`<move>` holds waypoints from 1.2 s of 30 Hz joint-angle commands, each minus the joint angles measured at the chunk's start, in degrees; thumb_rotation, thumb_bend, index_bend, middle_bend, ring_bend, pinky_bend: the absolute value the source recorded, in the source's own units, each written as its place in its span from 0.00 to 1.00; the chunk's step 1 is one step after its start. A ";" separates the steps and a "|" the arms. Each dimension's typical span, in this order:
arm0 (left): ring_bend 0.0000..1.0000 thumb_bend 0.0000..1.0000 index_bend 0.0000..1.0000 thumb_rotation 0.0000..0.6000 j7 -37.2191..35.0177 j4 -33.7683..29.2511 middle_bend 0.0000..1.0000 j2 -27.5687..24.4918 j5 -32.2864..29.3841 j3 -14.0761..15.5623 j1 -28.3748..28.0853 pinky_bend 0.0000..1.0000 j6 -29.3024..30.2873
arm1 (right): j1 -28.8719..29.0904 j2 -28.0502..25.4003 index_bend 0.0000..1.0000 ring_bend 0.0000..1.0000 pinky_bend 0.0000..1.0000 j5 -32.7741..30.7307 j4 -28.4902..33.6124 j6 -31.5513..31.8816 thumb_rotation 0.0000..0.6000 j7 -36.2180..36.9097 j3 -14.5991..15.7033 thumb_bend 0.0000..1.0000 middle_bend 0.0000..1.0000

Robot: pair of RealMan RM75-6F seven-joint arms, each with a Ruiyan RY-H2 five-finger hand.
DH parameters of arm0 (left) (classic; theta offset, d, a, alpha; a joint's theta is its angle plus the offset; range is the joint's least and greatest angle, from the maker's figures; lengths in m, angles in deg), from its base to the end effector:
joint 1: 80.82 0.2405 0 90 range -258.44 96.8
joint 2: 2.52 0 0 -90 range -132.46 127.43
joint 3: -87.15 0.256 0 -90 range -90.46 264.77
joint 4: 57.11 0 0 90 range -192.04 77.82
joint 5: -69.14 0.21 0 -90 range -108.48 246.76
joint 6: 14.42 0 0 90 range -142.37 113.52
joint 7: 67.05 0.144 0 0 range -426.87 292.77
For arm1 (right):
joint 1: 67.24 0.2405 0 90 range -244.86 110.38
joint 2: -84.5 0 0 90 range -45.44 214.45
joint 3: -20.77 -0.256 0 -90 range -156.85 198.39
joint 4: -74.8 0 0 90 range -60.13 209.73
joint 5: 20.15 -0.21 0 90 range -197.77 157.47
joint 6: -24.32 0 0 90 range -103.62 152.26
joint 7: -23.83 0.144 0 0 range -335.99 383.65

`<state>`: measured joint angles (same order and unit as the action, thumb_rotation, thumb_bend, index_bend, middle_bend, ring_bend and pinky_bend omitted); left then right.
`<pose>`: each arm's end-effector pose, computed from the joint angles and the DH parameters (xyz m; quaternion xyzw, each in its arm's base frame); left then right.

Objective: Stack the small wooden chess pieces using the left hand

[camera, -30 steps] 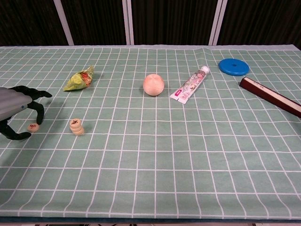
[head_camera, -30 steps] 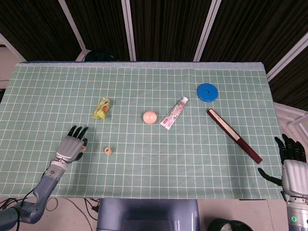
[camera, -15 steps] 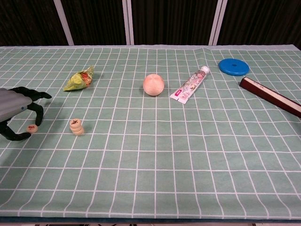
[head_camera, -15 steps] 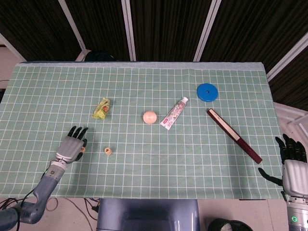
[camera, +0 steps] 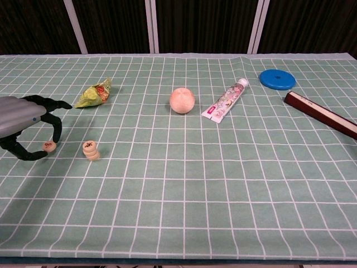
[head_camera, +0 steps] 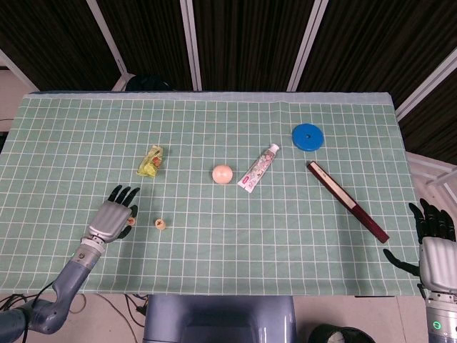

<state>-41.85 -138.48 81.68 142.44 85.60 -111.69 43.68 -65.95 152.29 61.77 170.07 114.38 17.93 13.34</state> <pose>-0.2448 0.2915 0.0013 -0.7864 -0.3098 -0.2549 0.4697 -0.3060 -0.1756 0.1611 0.5249 -0.3798 0.4059 0.6446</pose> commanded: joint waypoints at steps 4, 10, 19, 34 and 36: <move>0.00 0.31 0.49 1.00 2.68 -4.58 0.03 -0.84 -0.15 -1.54 -1.38 0.00 0.60 | 0.00 0.00 0.12 0.00 0.00 0.04 -0.05 -0.02 1.00 0.03 0.03 0.23 0.01; 0.00 0.31 0.49 1.00 5.36 -6.90 0.03 -0.04 -0.96 -2.41 -2.59 0.00 0.54 | 0.01 0.02 0.12 0.00 0.00 0.05 -0.16 -0.02 1.00 0.03 0.01 0.23 0.01; 0.00 0.31 0.49 1.00 10.23 -8.26 0.03 1.93 -3.17 -2.72 -4.36 0.00 -0.21 | 0.05 0.07 0.12 0.00 0.00 0.26 -0.46 0.14 1.00 -0.04 -0.02 0.23 0.01; 0.00 0.31 0.48 1.00 13.05 -8.67 0.03 3.12 -4.39 -1.84 -5.27 0.00 0.35 | 0.02 0.19 0.12 0.00 0.00 0.12 -0.56 0.30 1.00 0.00 -0.17 0.23 0.01; 0.00 0.31 0.47 1.00 13.17 -8.81 0.03 3.08 -4.56 -1.74 -5.29 0.00 0.44 | 0.01 0.18 0.12 0.00 0.00 0.14 -0.57 0.31 1.00 0.01 -0.16 0.23 0.01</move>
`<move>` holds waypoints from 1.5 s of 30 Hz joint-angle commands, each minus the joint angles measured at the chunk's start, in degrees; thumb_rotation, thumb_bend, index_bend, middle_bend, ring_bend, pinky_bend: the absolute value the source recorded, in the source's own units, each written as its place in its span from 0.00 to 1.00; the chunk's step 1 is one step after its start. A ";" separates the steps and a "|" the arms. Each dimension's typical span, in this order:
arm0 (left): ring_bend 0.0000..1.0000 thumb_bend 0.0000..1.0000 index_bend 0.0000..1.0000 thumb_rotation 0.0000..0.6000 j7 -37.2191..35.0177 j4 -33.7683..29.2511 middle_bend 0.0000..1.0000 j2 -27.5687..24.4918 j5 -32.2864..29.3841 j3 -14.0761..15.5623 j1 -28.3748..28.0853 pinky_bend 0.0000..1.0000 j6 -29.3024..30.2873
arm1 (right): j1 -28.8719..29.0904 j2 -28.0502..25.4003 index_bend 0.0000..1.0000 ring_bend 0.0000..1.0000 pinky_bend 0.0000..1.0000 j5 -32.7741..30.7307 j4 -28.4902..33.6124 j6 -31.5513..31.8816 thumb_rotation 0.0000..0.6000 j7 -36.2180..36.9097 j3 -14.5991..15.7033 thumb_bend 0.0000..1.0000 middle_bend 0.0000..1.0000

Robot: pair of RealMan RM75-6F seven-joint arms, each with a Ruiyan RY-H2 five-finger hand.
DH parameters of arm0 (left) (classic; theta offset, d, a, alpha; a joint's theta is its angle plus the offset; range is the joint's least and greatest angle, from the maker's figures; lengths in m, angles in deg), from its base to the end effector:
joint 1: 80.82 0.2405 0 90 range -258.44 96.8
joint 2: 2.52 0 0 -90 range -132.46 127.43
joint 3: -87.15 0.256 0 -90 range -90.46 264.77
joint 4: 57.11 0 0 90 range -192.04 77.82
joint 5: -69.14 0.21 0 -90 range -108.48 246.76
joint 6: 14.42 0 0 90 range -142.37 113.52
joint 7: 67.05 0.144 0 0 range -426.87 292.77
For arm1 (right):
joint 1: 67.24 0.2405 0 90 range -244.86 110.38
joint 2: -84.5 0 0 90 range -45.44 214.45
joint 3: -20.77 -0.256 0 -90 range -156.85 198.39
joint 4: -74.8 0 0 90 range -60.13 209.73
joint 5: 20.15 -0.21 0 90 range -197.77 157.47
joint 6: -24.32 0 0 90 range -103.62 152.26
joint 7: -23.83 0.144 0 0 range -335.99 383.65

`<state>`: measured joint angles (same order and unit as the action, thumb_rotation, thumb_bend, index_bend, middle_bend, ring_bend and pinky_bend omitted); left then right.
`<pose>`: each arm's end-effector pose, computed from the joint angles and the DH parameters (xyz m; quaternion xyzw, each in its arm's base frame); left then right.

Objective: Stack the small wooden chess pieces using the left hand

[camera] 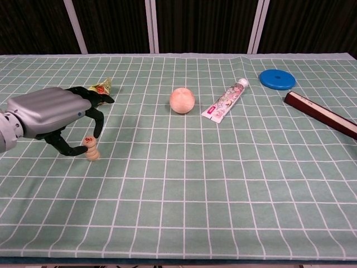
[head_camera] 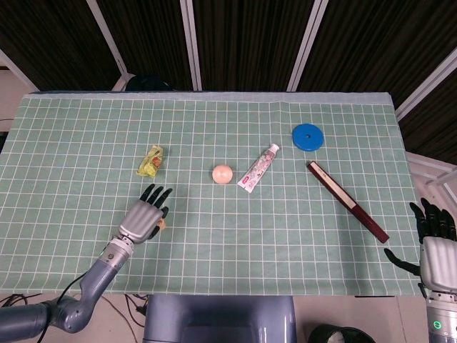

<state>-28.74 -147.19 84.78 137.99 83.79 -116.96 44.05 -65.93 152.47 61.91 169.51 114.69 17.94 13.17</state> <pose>-0.1752 0.2902 -0.0232 -0.8130 -0.2635 -0.2778 0.4386 -0.3068 -0.1762 0.1620 0.5246 -0.3748 0.4068 0.6472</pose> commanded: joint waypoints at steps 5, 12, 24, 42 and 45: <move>0.00 0.30 0.46 1.00 0.43 -0.34 0.03 -0.49 -0.23 0.44 -0.13 0.00 0.17 | -0.01 0.02 0.12 0.00 0.00 0.02 -0.02 0.03 1.00 0.04 0.00 0.23 0.01; 0.00 0.30 0.44 1.00 0.52 -0.26 0.02 -0.70 -0.15 0.66 -0.34 0.00 0.42 | -0.02 0.11 0.12 0.00 0.00 -0.04 -0.05 0.11 1.00 -0.05 -0.07 0.23 0.01; 0.00 0.29 0.38 1.00 -0.07 -3.64 0.02 -3.28 2.70 1.20 0.77 0.00 4.21 | -0.04 0.07 0.12 0.00 0.00 -0.07 -0.13 0.12 1.00 0.06 -0.10 0.23 0.01; 0.00 0.26 0.11 1.00 -19.00 -13.53 0.00 -24.29 9.89 3.10 16.61 0.00 25.86 | 0.68 -0.76 0.12 0.00 0.00 5.08 -1.40 -0.08 1.00 0.13 1.93 0.23 0.01; 0.00 0.26 0.09 1.00 -20.36 -12.22 0.00 -25.43 8.93 3.46 17.60 0.00 24.98 | 0.95 -1.04 0.12 0.00 0.00 6.77 -1.82 -0.58 1.00 -0.16 2.94 0.23 0.01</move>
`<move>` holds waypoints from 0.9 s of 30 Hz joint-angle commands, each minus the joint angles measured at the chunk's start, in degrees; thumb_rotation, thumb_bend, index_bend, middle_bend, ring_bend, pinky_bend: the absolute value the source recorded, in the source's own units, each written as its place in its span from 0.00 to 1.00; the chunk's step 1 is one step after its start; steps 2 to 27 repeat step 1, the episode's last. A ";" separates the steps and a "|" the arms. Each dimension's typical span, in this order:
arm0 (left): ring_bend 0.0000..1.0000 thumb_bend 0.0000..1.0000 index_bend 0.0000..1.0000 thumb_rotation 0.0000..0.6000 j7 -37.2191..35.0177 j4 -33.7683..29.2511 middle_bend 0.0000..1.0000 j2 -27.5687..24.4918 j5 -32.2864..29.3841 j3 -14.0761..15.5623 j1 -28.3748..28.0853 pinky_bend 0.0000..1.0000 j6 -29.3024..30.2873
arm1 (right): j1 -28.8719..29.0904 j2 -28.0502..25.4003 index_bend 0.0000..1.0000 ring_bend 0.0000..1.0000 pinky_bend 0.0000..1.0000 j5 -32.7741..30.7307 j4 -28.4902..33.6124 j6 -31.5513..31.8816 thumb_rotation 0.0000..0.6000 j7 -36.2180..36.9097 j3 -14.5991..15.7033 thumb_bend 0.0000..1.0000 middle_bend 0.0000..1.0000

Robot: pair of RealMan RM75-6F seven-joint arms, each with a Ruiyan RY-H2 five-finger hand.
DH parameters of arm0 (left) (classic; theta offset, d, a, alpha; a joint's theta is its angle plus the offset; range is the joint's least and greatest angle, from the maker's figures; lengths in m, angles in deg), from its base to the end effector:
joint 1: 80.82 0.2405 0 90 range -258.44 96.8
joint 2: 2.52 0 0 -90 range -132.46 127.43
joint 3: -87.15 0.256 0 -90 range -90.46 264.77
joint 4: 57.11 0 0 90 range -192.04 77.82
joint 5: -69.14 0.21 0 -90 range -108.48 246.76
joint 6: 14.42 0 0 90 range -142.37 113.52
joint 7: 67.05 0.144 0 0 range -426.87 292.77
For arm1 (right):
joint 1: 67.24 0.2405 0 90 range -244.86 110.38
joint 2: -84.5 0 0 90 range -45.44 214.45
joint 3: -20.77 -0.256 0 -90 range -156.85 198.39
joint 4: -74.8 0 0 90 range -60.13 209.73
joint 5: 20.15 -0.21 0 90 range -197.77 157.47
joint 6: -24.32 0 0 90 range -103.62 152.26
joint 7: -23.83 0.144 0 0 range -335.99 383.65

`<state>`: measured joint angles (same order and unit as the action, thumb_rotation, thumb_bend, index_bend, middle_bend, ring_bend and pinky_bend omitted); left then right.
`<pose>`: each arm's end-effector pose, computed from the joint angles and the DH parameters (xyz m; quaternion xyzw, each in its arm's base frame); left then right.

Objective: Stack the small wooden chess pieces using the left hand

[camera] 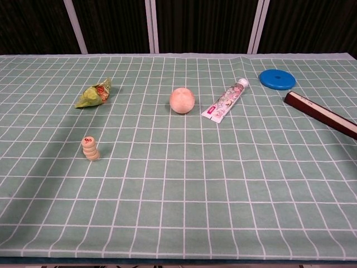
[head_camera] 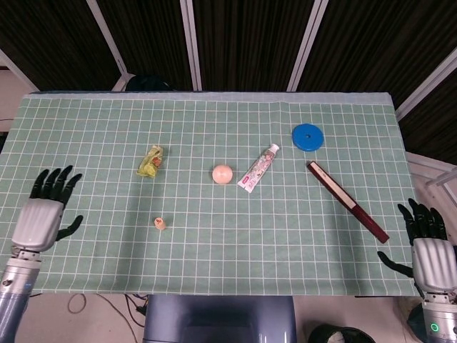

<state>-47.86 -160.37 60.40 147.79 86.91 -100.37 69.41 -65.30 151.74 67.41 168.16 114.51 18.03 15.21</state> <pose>-0.2438 0.2365 0.1453 -0.6577 -0.3074 -0.3669 0.5817 -0.3000 -0.1737 0.1577 0.5697 -0.3496 0.4093 0.6211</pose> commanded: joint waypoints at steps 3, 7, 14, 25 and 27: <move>0.00 0.26 0.08 1.00 -1.79 1.35 0.00 -1.22 -0.94 0.38 1.23 0.00 -0.63 | 0.40 -0.39 0.12 0.00 0.00 1.71 -0.55 -0.50 1.00 -0.31 1.12 0.23 0.01; 0.00 0.26 0.08 1.00 -1.79 1.35 0.00 -1.22 -0.94 0.38 1.23 0.00 -0.63 | 0.40 -0.39 0.12 0.00 0.00 1.71 -0.55 -0.50 1.00 -0.31 1.12 0.23 0.01; 0.00 0.26 0.08 1.00 -1.79 1.35 0.00 -1.22 -0.94 0.38 1.23 0.00 -0.63 | 0.40 -0.39 0.12 0.00 0.00 1.71 -0.55 -0.50 1.00 -0.31 1.12 0.23 0.01; 0.00 0.26 0.08 1.00 -1.79 1.35 0.00 -1.22 -0.94 0.38 1.23 0.00 -0.63 | 0.40 -0.39 0.12 0.00 0.00 1.71 -0.55 -0.50 1.00 -0.31 1.12 0.23 0.01; 0.00 0.26 0.08 1.00 -1.79 1.35 0.00 -1.22 -0.94 0.38 1.23 0.00 -0.63 | 0.40 -0.39 0.12 0.00 0.00 1.71 -0.55 -0.50 1.00 -0.31 1.12 0.23 0.01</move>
